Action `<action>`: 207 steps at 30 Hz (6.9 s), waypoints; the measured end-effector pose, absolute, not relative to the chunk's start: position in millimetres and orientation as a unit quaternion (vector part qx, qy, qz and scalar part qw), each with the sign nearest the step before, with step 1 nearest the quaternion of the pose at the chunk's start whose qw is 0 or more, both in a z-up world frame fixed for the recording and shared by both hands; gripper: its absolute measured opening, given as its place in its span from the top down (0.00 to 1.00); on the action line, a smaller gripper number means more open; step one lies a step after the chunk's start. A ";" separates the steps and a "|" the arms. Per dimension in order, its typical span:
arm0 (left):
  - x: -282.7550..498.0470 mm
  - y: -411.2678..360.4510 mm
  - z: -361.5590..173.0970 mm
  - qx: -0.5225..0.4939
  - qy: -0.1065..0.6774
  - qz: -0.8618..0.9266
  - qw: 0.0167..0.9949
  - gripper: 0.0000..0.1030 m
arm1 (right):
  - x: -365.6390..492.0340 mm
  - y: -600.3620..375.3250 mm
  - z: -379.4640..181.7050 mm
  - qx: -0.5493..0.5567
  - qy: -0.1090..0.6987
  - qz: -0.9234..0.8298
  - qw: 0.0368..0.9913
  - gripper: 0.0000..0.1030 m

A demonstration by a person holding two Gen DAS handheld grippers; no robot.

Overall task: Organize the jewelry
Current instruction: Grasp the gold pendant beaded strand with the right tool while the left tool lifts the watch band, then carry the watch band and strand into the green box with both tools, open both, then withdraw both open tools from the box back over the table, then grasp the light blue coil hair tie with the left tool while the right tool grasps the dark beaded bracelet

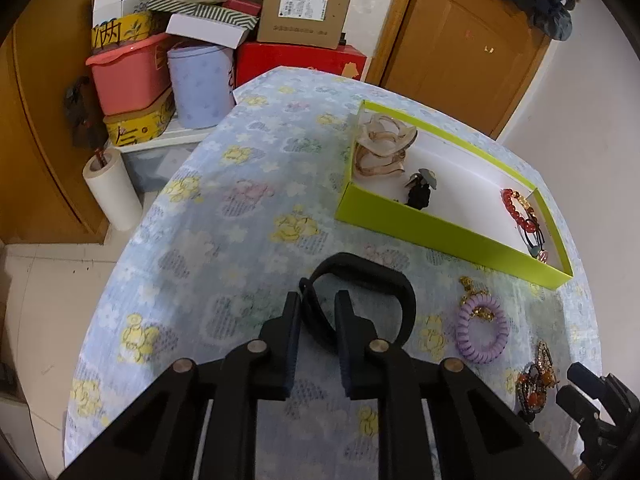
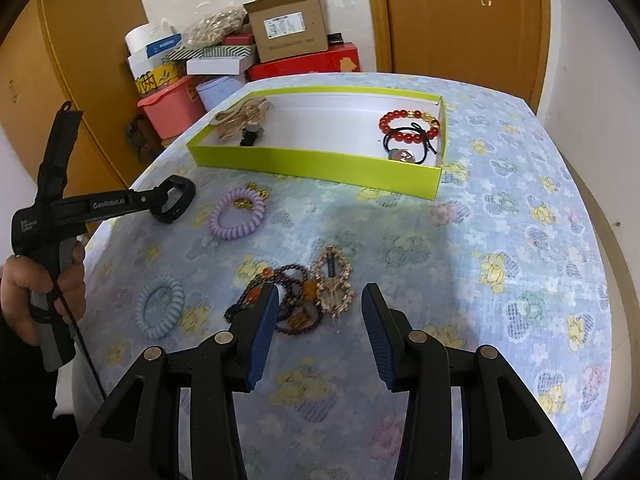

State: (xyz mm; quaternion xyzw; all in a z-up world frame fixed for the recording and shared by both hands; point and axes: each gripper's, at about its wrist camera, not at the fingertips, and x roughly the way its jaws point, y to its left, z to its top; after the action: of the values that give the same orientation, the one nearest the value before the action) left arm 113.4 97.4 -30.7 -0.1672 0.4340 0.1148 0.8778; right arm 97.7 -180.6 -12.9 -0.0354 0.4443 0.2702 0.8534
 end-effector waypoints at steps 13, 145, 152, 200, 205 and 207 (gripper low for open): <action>111.2 85.0 -30.0 -0.128 0.425 0.089 0.892 0.89 | 106.2 -183.6 -20.9 -0.047 0.443 0.267 0.855 0.85; 93.1 7.9 39.9 -0.052 0.379 0.004 0.924 0.62 | 87.5 -201.8 37.1 -0.045 0.383 0.257 0.886 0.76; 69.3 6.1 39.7 -0.055 0.377 0.013 0.924 0.62 | 67.0 -208.4 38.8 -0.039 0.382 0.252 0.888 0.76; 39.9 -7.7 -30.8 -0.005 0.431 0.018 0.902 0.82 | 50.7 -187.7 1.5 -0.051 0.427 0.301 0.851 0.75; 39.2 -7.2 -30.8 -0.004 0.425 0.013 0.905 0.91 | 50.1 -176.1 -6.4 -0.060 0.434 0.317 0.841 0.75; 38.6 -4.7 -30.5 -0.010 0.425 0.011 0.905 0.91 | 50.0 -171.7 -8.5 -0.064 0.435 0.322 0.839 0.75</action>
State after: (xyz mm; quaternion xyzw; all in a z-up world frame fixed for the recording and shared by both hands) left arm 38.6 -4.7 -30.5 -0.0103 0.4247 0.0109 0.9052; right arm 50.0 -171.7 -8.5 -0.0641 0.4345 0.3224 0.8385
